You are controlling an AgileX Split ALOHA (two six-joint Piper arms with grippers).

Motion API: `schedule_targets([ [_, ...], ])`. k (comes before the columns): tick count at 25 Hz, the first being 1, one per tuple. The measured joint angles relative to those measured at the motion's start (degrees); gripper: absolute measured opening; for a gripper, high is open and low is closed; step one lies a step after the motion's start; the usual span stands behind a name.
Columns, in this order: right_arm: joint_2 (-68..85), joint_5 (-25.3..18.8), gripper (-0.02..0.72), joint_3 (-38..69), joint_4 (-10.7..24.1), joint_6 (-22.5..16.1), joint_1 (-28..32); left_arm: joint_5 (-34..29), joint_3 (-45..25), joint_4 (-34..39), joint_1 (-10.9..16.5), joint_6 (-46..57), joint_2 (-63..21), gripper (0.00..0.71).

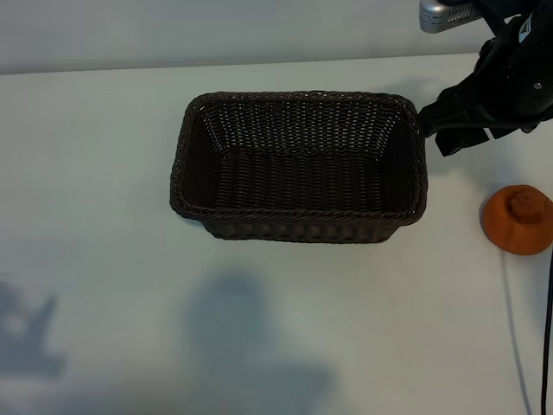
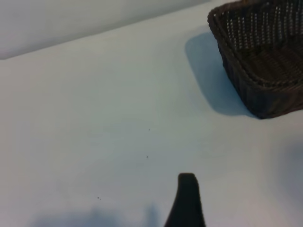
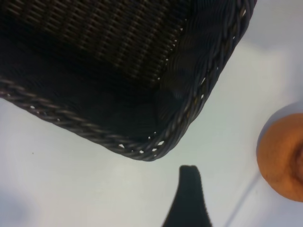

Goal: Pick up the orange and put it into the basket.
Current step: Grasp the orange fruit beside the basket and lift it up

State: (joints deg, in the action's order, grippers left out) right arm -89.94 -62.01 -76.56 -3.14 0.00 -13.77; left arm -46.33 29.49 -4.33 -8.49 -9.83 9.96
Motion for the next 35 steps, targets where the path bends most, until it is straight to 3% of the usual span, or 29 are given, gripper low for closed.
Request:
schedule_targets([
  [7, 0.00, -0.04, 0.549, 0.00, 0.00, 0.00, 0.00, 0.07, -3.25, 0.06, 0.00, 0.94, -9.72, 0.596],
  [15, 0.00, 0.01, 0.549, 0.00, 0.05, 0.00, 0.00, -0.22, -3.26, 0.10, -0.06, 0.94, -10.34, 0.596],
  [26, 0.00, 0.23, 0.549, 0.00, 0.05, 0.00, 0.00, -15.31, -0.37, 0.11, -0.06, 1.27, -10.46, 0.596],
  [32, 0.00, 0.25, 0.549, 0.00, 0.72, -1.06, 0.00, -16.40, -0.43, 0.00, -0.06, 1.22, -10.46, 0.596],
  [35, 0.00, 0.25, 0.549, 0.00, 3.14, -4.35, 0.00, -16.40, -0.48, 0.00, -0.06, 1.22, -10.46, 0.596],
])
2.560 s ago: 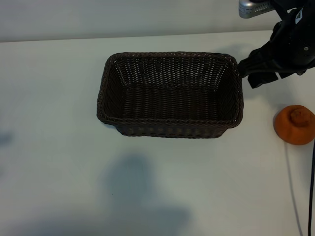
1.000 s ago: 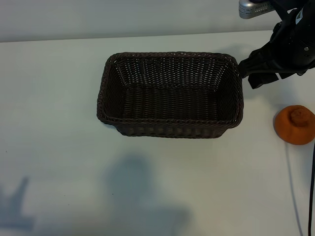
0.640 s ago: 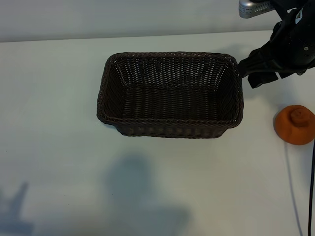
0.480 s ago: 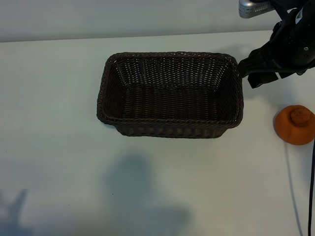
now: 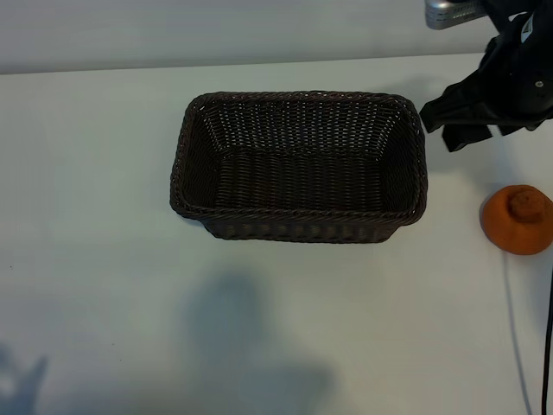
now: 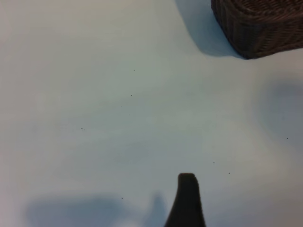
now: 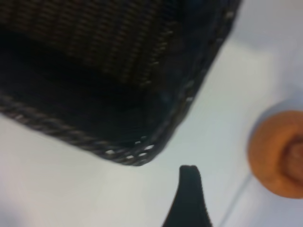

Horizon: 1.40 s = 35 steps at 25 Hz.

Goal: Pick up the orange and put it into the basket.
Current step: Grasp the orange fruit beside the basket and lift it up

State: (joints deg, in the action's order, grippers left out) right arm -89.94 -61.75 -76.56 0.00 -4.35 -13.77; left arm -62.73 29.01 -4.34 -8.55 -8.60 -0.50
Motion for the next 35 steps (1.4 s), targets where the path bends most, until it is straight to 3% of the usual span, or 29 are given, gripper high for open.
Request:
schedule_targets([
  [4, -0.38, 0.00, 0.549, 0.00, 3.57, -2.23, 0.22, 0.00, 0.00, 0.00, 0.00, 0.00, 0.00, 0.594],
  [7, -2.20, 0.30, 0.549, 0.08, 3.57, -3.71, 1.49, 0.00, 0.00, 0.00, 0.25, 0.00, 0.00, 0.594],
  [12, -7.14, 1.30, 0.549, 3.28, 3.57, -5.07, 6.17, 0.00, 0.00, 0.00, 3.31, 0.00, 0.00, 0.594],
  [18, -9.68, 6.72, 0.548, 9.27, 3.22, -5.24, 10.98, 0.05, 0.00, 0.00, 3.81, 0.00, 0.00, 0.594],
  [24, -9.71, 11.83, 0.548, 11.82, 2.81, -5.24, 12.10, 0.10, -0.17, 0.00, 3.81, -0.02, 0.00, 0.594],
  [35, -16.68, 13.96, 0.548, 11.96, 3.15, -5.54, 12.13, 0.05, -0.33, 0.00, 3.81, -0.08, 0.00, 0.594],
])
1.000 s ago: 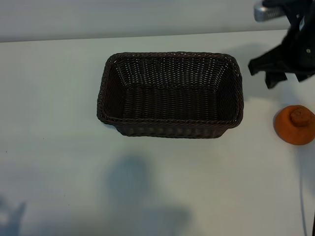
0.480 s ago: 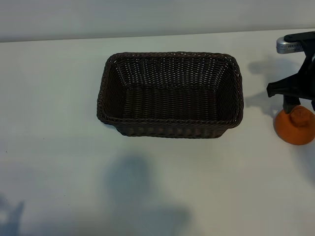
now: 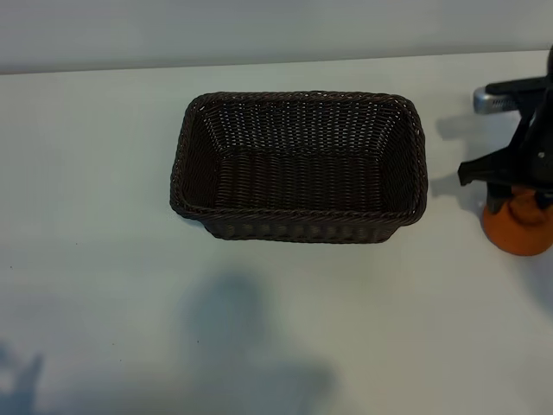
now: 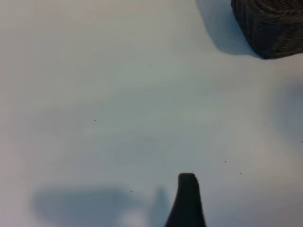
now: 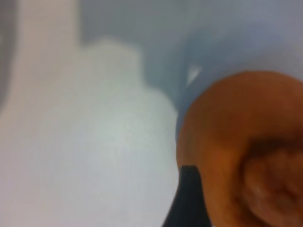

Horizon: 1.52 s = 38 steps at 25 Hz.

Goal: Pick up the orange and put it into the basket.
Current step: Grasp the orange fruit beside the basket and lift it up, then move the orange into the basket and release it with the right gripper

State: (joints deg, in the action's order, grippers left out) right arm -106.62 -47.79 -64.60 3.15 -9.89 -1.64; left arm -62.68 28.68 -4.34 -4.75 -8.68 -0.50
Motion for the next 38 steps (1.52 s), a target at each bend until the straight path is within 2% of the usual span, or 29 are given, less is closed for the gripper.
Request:
schedule_targets([
  [6, -4.00, 1.27, 0.545, 0.00, 2.31, -2.60, 0.00, 0.00, 0.00, 0.00, 0.00, 0.00, 0.00, 0.594],
  [8, -4.10, 1.29, 0.503, 0.00, 2.43, -2.71, 0.00, 0.00, 0.00, 0.00, 0.00, 0.00, 0.00, 0.594],
  [10, -4.16, 1.22, 0.417, 0.00, 2.49, -2.71, 0.00, 0.00, 0.00, 0.00, 0.00, 0.00, 0.00, 0.594],
  [14, -4.16, 0.88, 0.141, -0.12, 2.51, -2.78, 0.00, 0.00, 0.00, 0.00, 0.00, 0.00, 0.00, 0.594],
  [15, -4.16, 0.83, 0.109, -0.16, 2.51, -2.78, 0.00, 0.00, 0.00, 0.00, 0.00, 0.00, 0.00, 0.594],
  [20, -2.96, -0.60, 0.108, -0.62, 2.51, -2.66, 0.00, 0.00, 0.00, 0.00, 0.00, 0.00, 0.00, 0.593],
  [31, 9.77, -14.88, 0.107, -15.31, 2.50, -0.03, 0.00, 0.00, 0.00, 0.00, 0.00, 0.00, 0.00, 0.593],
  [38, 10.41, -18.16, 0.107, -19.14, 2.22, 0.12, -0.36, 0.00, 0.00, -0.36, 0.00, 2.17, 0.00, 0.593],
])
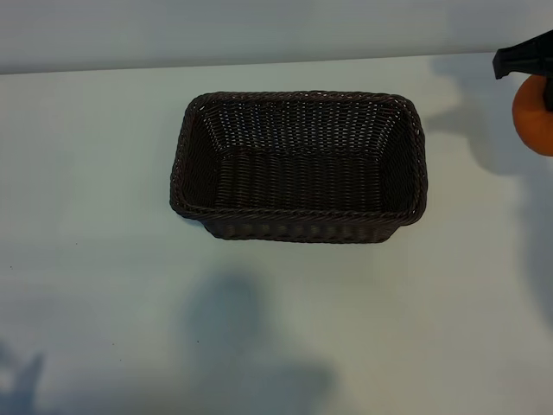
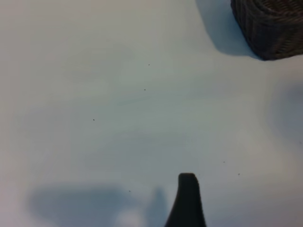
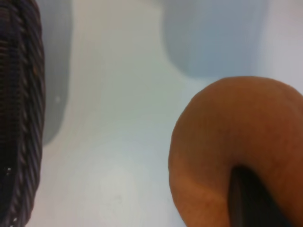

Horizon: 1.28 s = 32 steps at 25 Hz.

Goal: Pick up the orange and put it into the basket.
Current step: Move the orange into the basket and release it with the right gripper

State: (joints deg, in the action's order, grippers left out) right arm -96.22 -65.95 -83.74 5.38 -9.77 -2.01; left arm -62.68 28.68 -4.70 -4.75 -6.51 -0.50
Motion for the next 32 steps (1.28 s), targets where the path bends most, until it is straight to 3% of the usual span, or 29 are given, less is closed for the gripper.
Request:
schedule_targets([
  [16, -1.36, 4.71, 0.107, -1.88, -3.01, 1.25, -19.71, 0.00, 0.00, -0.38, 0.00, 0.78, 0.00, 0.593],
  [20, -6.82, 3.67, 0.107, -8.10, -3.06, 1.40, -23.00, 0.00, 0.00, -0.38, 0.00, 0.78, 0.00, 0.593],
  [24, -14.00, -0.15, 0.107, -16.31, -3.20, 1.83, -24.85, 0.00, 0.00, -0.44, 0.00, 0.82, 0.00, 0.593],
  [32, -25.95, -3.44, 0.107, -27.31, -5.38, 5.43, -25.59, 0.00, 0.00, -0.49, 0.00, 0.82, 0.00, 0.593],
])
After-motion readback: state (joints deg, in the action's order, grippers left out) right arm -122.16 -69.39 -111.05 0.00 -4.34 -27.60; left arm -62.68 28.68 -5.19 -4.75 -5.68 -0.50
